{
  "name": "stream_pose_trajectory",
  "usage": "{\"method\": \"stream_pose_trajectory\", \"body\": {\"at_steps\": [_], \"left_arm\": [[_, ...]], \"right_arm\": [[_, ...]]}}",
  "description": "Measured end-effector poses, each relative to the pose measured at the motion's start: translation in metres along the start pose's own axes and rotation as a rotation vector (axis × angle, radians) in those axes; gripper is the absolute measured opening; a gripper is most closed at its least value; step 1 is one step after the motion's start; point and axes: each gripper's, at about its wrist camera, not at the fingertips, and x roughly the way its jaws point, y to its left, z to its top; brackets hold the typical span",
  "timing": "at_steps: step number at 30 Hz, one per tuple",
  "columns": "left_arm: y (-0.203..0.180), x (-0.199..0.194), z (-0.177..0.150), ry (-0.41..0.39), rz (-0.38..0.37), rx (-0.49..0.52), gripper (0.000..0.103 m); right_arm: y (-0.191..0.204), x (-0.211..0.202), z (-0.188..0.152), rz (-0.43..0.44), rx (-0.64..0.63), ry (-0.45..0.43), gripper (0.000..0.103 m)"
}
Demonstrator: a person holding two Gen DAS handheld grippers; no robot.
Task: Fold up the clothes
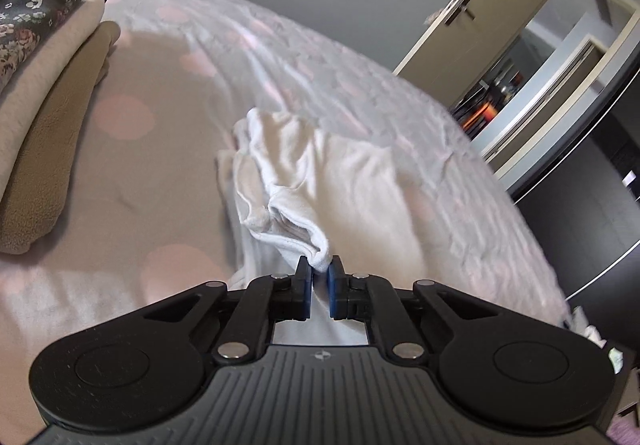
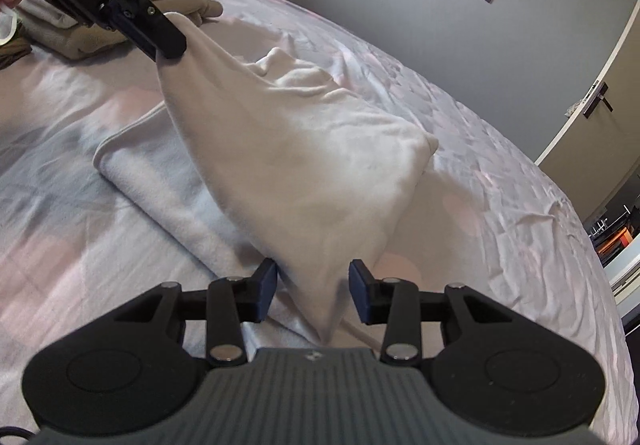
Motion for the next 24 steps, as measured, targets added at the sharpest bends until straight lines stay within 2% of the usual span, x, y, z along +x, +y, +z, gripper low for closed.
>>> {"method": "stream_pose_trajectory", "body": {"at_steps": [4, 7, 8, 9, 10, 13, 14, 18, 20, 24], "left_arm": [[0.005, -0.005, 0.001, -0.024, -0.047, -0.071, 0.005], [0.005, -0.006, 0.003, -0.034, -0.058, -0.080, 0.005], [0.003, -0.007, 0.003, -0.040, -0.055, -0.072, 0.005], [0.002, -0.009, 0.003, -0.047, -0.058, -0.070, 0.005], [0.002, -0.011, 0.004, -0.052, -0.068, -0.072, 0.005], [-0.005, -0.016, 0.003, -0.050, -0.082, -0.049, 0.005], [-0.006, -0.016, 0.002, -0.043, -0.083, -0.040, 0.005], [0.005, 0.004, -0.015, 0.077, 0.015, -0.059, 0.005], [0.011, 0.013, -0.019, 0.112, 0.058, -0.055, 0.005], [0.021, 0.026, -0.024, 0.176, 0.117, -0.072, 0.005]], "right_arm": [[0.008, 0.004, -0.002, 0.001, -0.056, 0.022, 0.043], [0.016, 0.005, -0.003, -0.042, -0.103, 0.025, 0.042], [0.013, 0.005, -0.002, -0.067, -0.088, 0.028, 0.038], [0.008, 0.003, -0.001, -0.085, -0.063, 0.024, 0.019], [0.000, -0.002, -0.001, -0.092, -0.021, 0.007, 0.006], [-0.020, -0.020, 0.002, -0.126, 0.085, -0.064, 0.006], [-0.023, -0.021, 0.001, -0.125, 0.100, -0.057, 0.006], [-0.030, -0.018, -0.002, -0.104, 0.148, -0.008, 0.006], [-0.025, -0.010, -0.005, -0.063, 0.145, 0.037, 0.006], [-0.017, -0.001, -0.009, -0.035, 0.117, 0.074, 0.006]]}}
